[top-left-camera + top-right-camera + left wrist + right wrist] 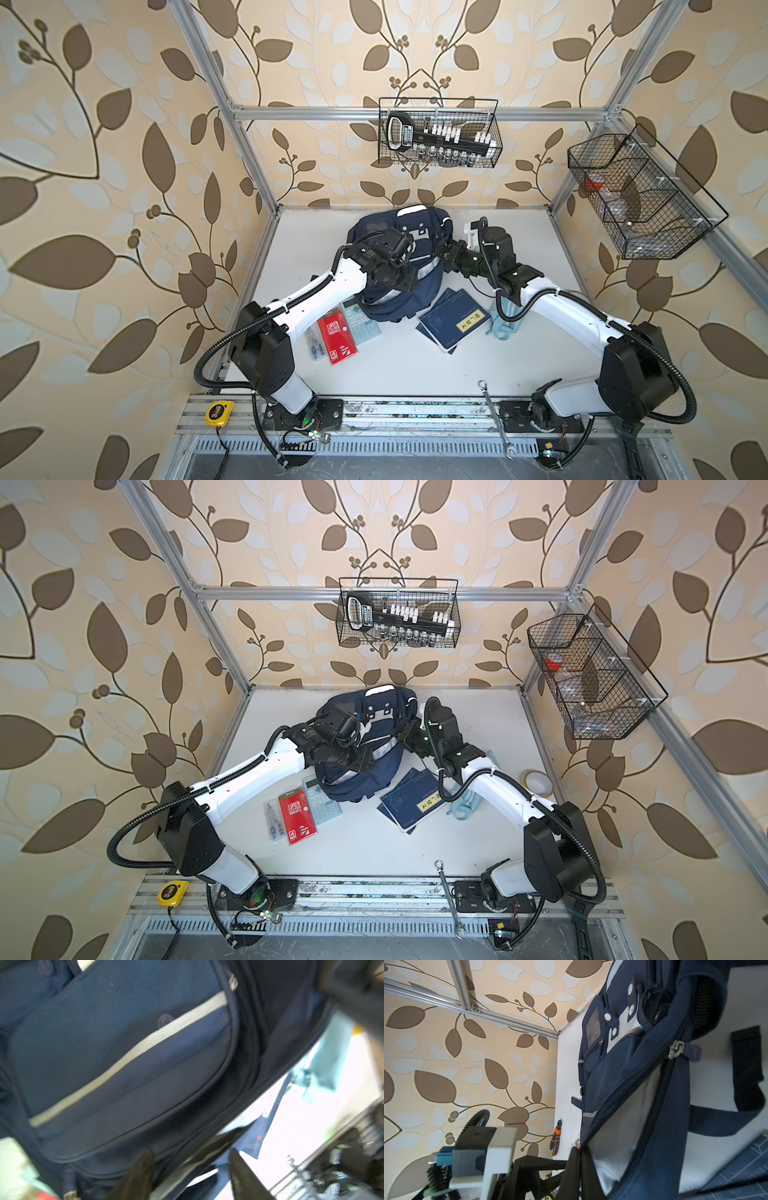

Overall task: Pack books, pencil case, and school supplies into a backpack
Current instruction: Open the student bag at the center of the table.

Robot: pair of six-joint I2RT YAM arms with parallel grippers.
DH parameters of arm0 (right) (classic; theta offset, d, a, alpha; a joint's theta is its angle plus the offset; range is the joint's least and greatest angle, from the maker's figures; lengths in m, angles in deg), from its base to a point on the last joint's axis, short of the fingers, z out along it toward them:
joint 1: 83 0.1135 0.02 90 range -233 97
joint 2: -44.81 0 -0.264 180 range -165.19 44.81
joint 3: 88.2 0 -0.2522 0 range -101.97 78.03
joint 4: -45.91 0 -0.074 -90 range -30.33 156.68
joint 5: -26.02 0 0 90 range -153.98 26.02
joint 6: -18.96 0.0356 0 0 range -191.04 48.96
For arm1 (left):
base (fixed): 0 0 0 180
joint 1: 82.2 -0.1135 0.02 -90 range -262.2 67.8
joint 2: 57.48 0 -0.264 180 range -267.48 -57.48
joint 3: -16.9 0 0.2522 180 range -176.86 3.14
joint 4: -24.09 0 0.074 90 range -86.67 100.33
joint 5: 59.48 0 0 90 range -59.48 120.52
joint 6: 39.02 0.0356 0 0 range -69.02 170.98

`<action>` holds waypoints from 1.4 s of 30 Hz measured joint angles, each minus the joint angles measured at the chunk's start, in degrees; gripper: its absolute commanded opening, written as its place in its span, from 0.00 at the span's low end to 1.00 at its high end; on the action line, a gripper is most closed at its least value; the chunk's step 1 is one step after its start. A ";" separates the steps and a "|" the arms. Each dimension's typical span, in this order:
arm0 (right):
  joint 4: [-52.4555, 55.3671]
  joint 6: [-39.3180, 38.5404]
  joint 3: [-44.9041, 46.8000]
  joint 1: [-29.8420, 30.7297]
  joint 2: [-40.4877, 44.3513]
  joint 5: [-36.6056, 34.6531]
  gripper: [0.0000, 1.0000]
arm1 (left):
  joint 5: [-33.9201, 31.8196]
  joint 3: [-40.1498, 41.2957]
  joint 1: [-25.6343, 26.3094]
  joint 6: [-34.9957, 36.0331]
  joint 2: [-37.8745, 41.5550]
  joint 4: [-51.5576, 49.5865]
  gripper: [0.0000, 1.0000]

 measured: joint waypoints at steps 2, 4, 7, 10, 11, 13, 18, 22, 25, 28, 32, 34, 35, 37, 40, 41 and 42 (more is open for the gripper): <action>0.00 0.00 0.26 -0.26 0.33 0.00 0.00 | -0.20 0.04 0.00 0.42 0.00 0.09 0.33; 0.09 0.00 0.37 -0.37 0.44 0.09 0.00 | -0.22 0.46 0.00 0.85 0.00 0.22 0.31; 0.22 0.00 0.44 -0.37 0.44 0.26 0.00 | -0.57 1.29 0.00 1.25 0.00 0.42 0.31; 0.22 -0.02 0.46 -0.37 0.44 0.39 0.00 | -0.44 1.88 -0.02 2.05 0.00 0.50 0.48; 0.22 0.00 0.46 -0.37 0.44 0.39 0.00 | -0.24 1.92 -0.13 2.10 -0.02 0.46 0.51; 0.24 -0.02 0.46 -0.44 0.44 0.39 0.00 | 0.59 1.92 -0.44 2.23 -0.26 0.52 0.49; 0.26 -0.02 0.46 -0.46 0.44 0.42 0.00 | 4.94 1.92 -2.34 2.60 -2.45 0.87 0.20; 0.28 -0.02 0.46 -0.50 0.44 0.42 0.00 | 7.21 1.92 -2.78 2.73 -3.04 1.51 0.10; 0.28 -0.11 0.48 -0.70 0.44 0.42 0.00 | 7.78 1.97 -2.95 2.51 -3.02 1.99 0.00; 0.50 -0.81 0.48 -0.81 0.44 0.37 0.06 | 7.82 2.08 -2.95 1.86 -2.84 2.40 0.00; 2.43 -3.50 0.37 -0.94 0.50 -0.07 0.59 | 7.30 2.32 -2.95 1.51 -0.94 3.06 0.00; 4.31 -6.01 0.35 -0.87 1.01 -0.94 0.60 | 6.54 1.90 -2.95 1.53 0.61 3.67 0.00; 5.57 -7.15 0.42 -0.79 1.64 -1.46 0.61 | 5.66 1.44 -2.95 1.51 1.22 3.58 0.00; 7.23 -9.64 1.66 -0.48 4.76 -2.91 0.59 | 4.92 0.20 -2.97 1.51 2.38 3.52 0.00; 8.52 -13.20 5.14 0.76 12.41 -3.98 0.46 | 4.48 -1.09 -2.99 1.42 3.69 4.94 0.00; 8.79 -14.08 5.88 1.38 14.40 -4.15 0.40 | 4.46 -1.18 -2.99 1.31 4.04 5.53 0.00; 8.87 -15.04 6.51 2.29 16.28 -4.37 0.34 | 4.46 -1.18 -2.99 1.18 4.37 6.05 0.00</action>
